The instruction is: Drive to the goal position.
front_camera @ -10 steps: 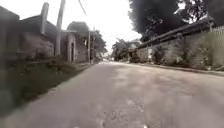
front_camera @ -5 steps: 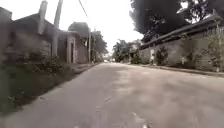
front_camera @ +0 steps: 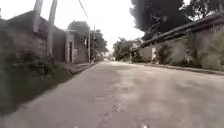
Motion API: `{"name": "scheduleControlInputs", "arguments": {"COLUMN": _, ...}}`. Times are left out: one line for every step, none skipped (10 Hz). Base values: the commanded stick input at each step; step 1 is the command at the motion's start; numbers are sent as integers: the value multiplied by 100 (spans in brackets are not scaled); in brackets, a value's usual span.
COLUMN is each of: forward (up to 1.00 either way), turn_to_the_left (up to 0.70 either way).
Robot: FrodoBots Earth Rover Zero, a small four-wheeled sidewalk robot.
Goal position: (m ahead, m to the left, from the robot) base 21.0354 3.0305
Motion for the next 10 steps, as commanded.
{"name": "scheduleControlInputs", "arguments": {"forward": 85, "turn_to_the_left": 0}}
{"name": "scheduleControlInputs", "arguments": {"forward": 85, "turn_to_the_left": 0}}
{"name": "scheduleControlInputs", "arguments": {"forward": 85, "turn_to_the_left": 0}}
{"name": "scheduleControlInputs", "arguments": {"forward": 85, "turn_to_the_left": 0}}
{"name": "scheduleControlInputs", "arguments": {"forward": 85, "turn_to_the_left": 0}}
{"name": "scheduleControlInputs", "arguments": {"forward": 85, "turn_to_the_left": 0}}
{"name": "scheduleControlInputs", "arguments": {"forward": 85, "turn_to_the_left": 0}}
{"name": "scheduleControlInputs", "arguments": {"forward": 85, "turn_to_the_left": 0}}
{"name": "scheduleControlInputs", "arguments": {"forward": 85, "turn_to_the_left": 0}}
{"name": "scheduleControlInputs", "arguments": {"forward": 85, "turn_to_the_left": 0}}
